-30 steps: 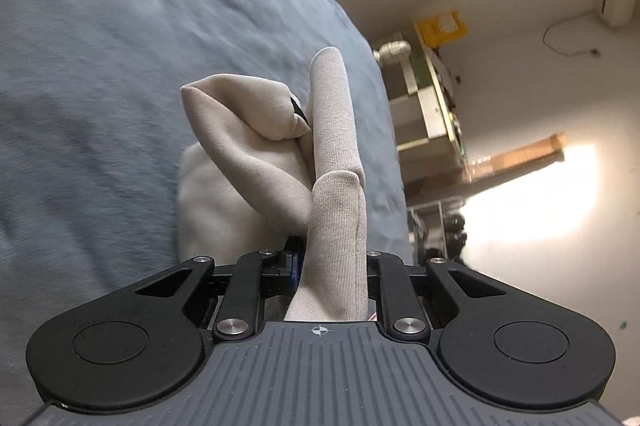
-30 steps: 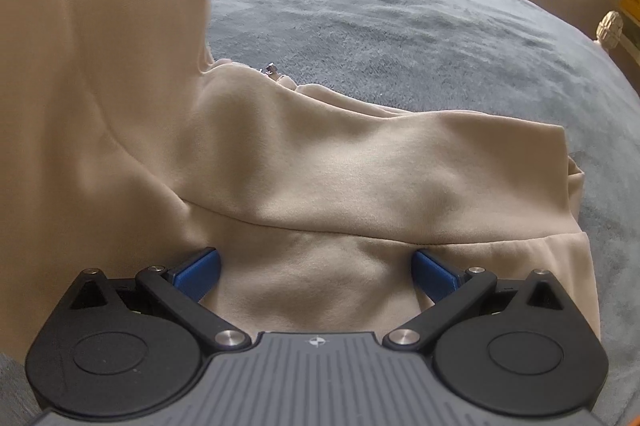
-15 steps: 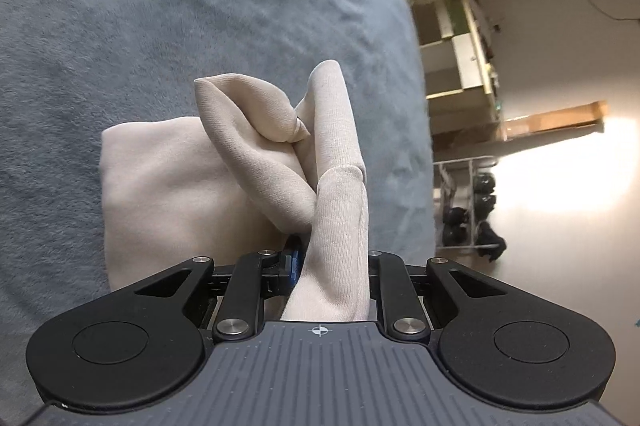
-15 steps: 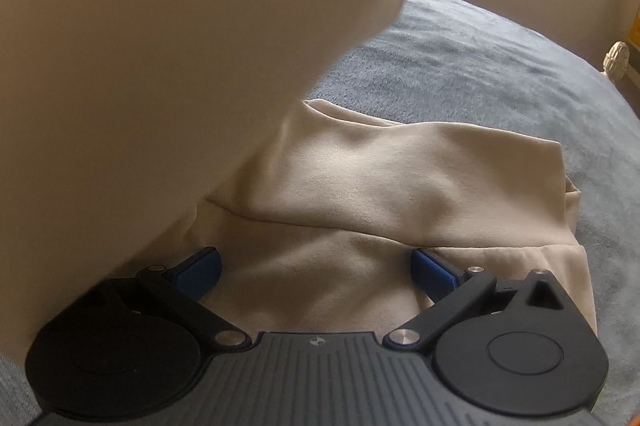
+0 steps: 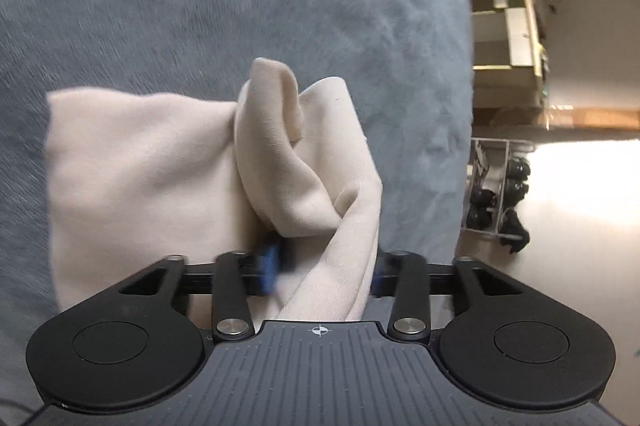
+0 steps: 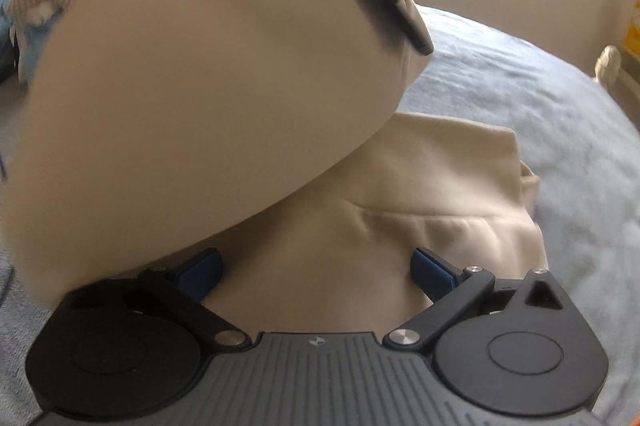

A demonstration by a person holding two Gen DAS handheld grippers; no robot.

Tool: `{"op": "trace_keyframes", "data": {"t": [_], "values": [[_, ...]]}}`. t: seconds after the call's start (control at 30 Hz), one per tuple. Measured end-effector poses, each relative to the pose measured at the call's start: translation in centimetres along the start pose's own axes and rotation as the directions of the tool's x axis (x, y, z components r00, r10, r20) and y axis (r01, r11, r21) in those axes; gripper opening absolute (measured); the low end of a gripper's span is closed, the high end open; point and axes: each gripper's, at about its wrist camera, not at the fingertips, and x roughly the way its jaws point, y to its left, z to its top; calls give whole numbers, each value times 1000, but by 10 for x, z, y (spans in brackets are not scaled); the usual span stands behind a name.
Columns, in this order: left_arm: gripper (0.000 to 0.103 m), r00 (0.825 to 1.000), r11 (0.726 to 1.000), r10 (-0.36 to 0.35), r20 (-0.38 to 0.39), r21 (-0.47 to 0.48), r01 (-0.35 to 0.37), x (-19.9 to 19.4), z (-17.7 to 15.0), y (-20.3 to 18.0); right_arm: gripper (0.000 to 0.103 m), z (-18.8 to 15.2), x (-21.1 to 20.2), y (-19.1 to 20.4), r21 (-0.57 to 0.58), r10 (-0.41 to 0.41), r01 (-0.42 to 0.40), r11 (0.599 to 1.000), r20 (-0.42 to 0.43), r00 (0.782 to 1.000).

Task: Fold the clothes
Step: 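Fold the lifted beige hoodie edge over onto the hoodie with the left gripper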

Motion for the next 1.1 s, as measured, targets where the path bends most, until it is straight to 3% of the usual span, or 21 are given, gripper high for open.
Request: {"op": "trace_keyframes", "data": {"t": [0.1,0.2,0.33,0.43,0.57,0.63,0.77,0.93,1.1], "values": [[81,1000,1000,8,0,-28,-8,7,-4,-12,102,-2,0,-4,0,2,-2,1000,7,1000],[93,1000,999,14,6,-33,-14,10,-10,-26,103,-1,4,-6,-11,3,-3,1000,6,1000],[96,999,996,-29,32,-82,32,4,-14,-40,103,0,8,-8,-18,11,-11,1000,6,1000],[96,992,990,-120,32,-69,122,-3,-14,-51,103,-1,8,-10,-15,14,-14,1000,8,1000],[96,980,982,-186,65,10,186,-28,-17,-58,103,-1,4,-10,-17,7,-7,1000,5,1000],[96,978,982,-185,99,58,180,-44,-18,-52,102,-1,1,-9,-17,1,-1,1000,0,1000],[96,973,984,-70,220,177,31,-73,-28,-21,101,-2,-11,-8,-15,-5,5,1000,-5,1000],[96,931,943,74,358,280,-182,-101,-48,25,100,-8,-40,-16,47,34,-35,998,7,999],[96,924,927,120,362,293,-236,-99,-79,74,98,-18,-59,-42,257,183,-183,949,21,983]]}}
